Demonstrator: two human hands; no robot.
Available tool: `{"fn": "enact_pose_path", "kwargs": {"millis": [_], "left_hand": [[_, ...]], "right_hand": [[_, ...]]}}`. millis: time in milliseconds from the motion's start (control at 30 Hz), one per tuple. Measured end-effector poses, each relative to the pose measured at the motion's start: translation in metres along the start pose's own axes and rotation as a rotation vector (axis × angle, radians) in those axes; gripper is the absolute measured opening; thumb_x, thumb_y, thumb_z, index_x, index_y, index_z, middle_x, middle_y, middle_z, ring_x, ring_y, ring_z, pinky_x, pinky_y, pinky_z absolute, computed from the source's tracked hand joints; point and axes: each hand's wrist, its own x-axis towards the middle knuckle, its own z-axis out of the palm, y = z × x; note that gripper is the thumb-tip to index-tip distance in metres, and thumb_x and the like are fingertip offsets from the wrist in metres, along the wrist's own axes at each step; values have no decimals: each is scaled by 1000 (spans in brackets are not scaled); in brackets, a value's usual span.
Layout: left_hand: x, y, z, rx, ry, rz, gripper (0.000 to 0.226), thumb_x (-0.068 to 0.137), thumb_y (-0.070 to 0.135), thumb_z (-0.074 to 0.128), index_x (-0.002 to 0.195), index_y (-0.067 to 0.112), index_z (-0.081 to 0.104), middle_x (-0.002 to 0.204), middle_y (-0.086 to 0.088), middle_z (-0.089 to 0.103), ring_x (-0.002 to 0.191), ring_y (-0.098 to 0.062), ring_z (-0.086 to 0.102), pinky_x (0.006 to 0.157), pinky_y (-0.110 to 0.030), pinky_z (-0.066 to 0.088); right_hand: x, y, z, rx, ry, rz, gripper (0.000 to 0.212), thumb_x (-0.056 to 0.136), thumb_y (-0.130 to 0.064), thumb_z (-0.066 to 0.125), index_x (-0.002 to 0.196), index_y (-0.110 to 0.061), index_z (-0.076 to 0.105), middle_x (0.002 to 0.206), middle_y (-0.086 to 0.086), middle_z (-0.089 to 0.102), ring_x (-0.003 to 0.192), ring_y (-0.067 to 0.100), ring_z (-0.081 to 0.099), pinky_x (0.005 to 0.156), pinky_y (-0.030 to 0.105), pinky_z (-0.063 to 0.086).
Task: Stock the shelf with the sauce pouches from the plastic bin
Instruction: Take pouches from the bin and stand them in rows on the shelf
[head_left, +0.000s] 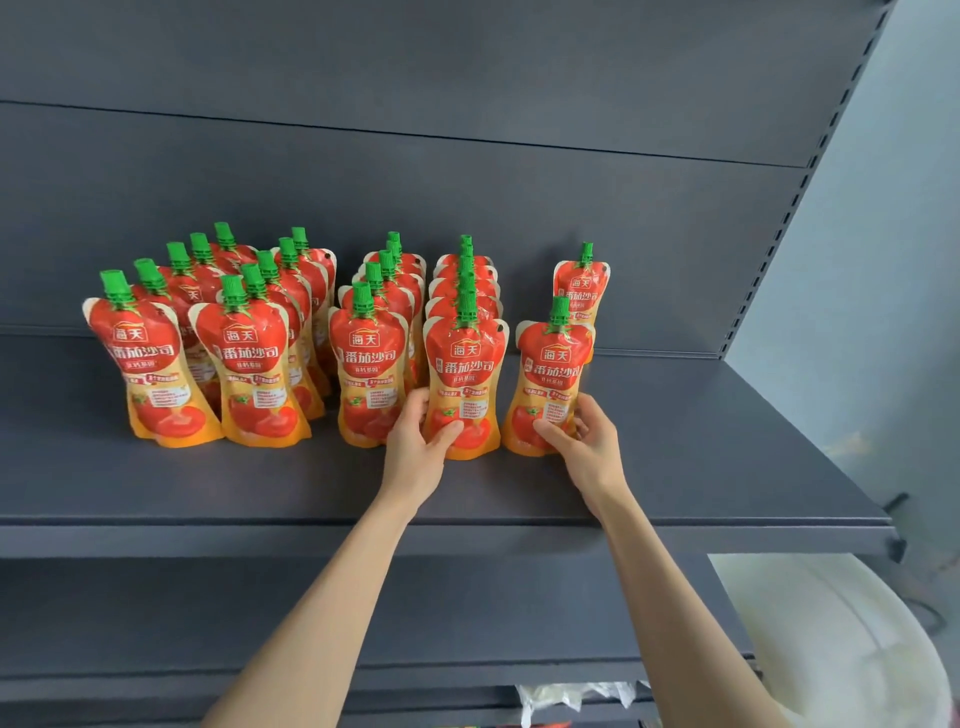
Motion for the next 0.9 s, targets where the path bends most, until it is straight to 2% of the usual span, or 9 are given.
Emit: {"fn": "enact_pose_path", "kwargs": {"millis": [233, 400, 467, 500, 567, 633, 700, 767, 900], "left_hand": [[-2, 3, 1, 35, 12, -25, 46, 87, 19, 63, 129, 15, 44, 127, -1, 55, 114, -12, 52, 92, -27, 45], [-10, 8, -1, 22, 34, 15, 54, 84, 15, 67, 132, 15, 43, 127, 5, 53, 114, -6, 50, 90, -15, 43], [-18, 10, -2, 32, 84, 41, 54, 84, 12, 67, 132, 13, 43, 125, 9, 49, 115, -4, 46, 87, -2, 36], [-24, 11, -2, 50, 130, 61, 53, 84, 12, 67, 132, 12, 44, 125, 8, 48, 116, -3, 45, 87, -1, 34], [-35, 11, 1, 102, 249, 105, 47, 84, 12, 67, 127, 10, 48, 122, 7, 48, 113, -6, 46, 89, -8, 37], [-44, 13, 8, 106, 333, 145, 34, 84, 11, 67, 116, 10, 55, 113, 6, 53, 104, -10, 51, 82, -9, 41], [-45, 18, 20, 51, 314, 140, 23, 85, 11, 65, 107, 12, 58, 105, 3, 59, 96, -11, 55, 75, -6, 44], [-42, 24, 33, -9, 238, 116, 16, 87, 12, 63, 102, 15, 59, 99, 2, 62, 93, -10, 58, 75, -6, 45], [-17, 38, 74, -58, 137, 107, 14, 90, 11, 59, 103, 11, 60, 95, 11, 60, 90, -4, 58, 75, -5, 43]], "right_hand": [[0, 1, 1, -38, 38, -6, 31, 82, -13, 71, 109, -17, 56, 110, 6, 66, 102, 21, 64, 90, 43, 54], [0, 2, 1, -55, 52, -13, 29, 82, -14, 71, 106, -18, 55, 109, 6, 66, 102, 21, 65, 90, 43, 54], [0, 2, 1, -60, 67, -14, 29, 82, -14, 71, 106, -18, 55, 108, 4, 66, 101, 21, 64, 90, 42, 54], [-1, 2, 1, -60, 76, -16, 28, 82, -14, 71, 105, -18, 56, 107, 4, 66, 101, 21, 64, 89, 42, 54], [-1, 4, -2, -54, 97, -27, 27, 82, -13, 72, 104, -16, 57, 106, 6, 67, 100, 22, 65, 88, 43, 55], [-2, 6, -9, -60, 117, -35, 28, 81, -12, 72, 105, -13, 58, 106, 7, 67, 100, 23, 65, 88, 42, 55], [1, 6, -18, -84, 133, -34, 29, 81, -13, 72, 106, -12, 57, 107, 7, 67, 99, 23, 65, 87, 42, 55], [6, 7, -27, -95, 151, -32, 28, 81, -13, 72, 105, -12, 57, 106, 7, 67, 99, 24, 65, 87, 43, 55], [30, 10, -54, -113, 195, -18, 27, 81, -12, 72, 103, -13, 57, 104, 7, 66, 97, 25, 66, 87, 45, 55]]}}
